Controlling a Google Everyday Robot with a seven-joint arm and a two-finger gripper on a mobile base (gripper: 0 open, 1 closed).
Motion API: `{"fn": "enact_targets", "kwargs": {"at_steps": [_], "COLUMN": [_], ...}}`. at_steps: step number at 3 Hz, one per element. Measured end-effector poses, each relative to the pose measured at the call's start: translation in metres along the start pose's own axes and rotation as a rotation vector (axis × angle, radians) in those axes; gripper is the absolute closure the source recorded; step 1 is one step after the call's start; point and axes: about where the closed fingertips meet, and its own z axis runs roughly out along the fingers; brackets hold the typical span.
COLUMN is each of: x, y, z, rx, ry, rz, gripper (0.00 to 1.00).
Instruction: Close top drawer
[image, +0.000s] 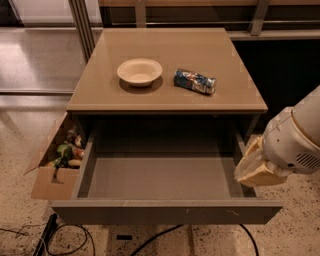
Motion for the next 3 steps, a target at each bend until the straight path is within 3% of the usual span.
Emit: {"fn": "enact_targets", "kwargs": {"at_steps": [1,2,3], "x": [-0.001,0.006,0.022], "y": [-0.002,0.007,0.028], "z": [-0.002,0.012,0.046], "rx": [0.006,-0.033,-0.093], "ry": [0.002,-0.002,-0.047], "rz": [-0.003,0.016,0.069], "gripper": [1.00,1.00,1.00]}}
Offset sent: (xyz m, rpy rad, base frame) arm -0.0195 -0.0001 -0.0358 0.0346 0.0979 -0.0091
